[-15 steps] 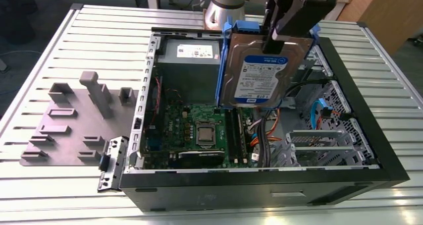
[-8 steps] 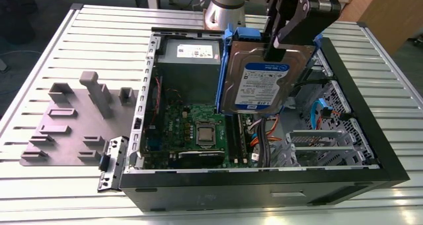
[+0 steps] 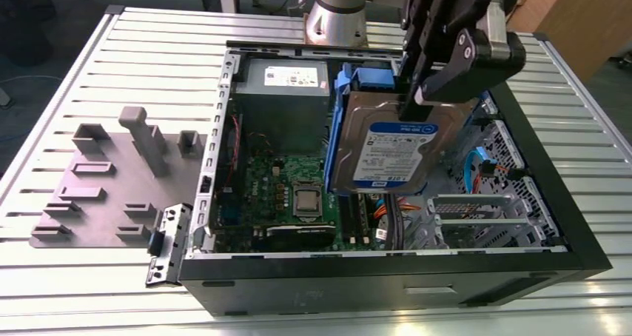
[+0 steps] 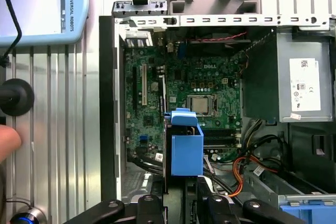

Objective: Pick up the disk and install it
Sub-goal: 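Insert the disk into the insertion slot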

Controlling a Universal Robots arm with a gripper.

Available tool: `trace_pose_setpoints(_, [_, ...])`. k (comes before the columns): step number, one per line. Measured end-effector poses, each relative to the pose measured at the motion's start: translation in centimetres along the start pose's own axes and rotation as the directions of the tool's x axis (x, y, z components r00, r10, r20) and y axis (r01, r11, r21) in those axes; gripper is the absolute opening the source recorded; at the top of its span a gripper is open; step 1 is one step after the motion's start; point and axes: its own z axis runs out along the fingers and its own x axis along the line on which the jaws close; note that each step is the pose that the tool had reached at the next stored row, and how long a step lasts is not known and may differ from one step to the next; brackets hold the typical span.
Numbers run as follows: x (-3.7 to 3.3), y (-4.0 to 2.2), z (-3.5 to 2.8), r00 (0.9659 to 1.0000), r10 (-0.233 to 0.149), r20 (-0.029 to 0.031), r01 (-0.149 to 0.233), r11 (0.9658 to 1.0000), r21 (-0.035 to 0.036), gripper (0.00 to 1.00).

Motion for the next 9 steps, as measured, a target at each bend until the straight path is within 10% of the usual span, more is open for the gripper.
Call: trace_pose_setpoints(9, [1.11,-0.32,0.15,1.0,0.0,0.0,0.0,1.0,0.0,0.35])
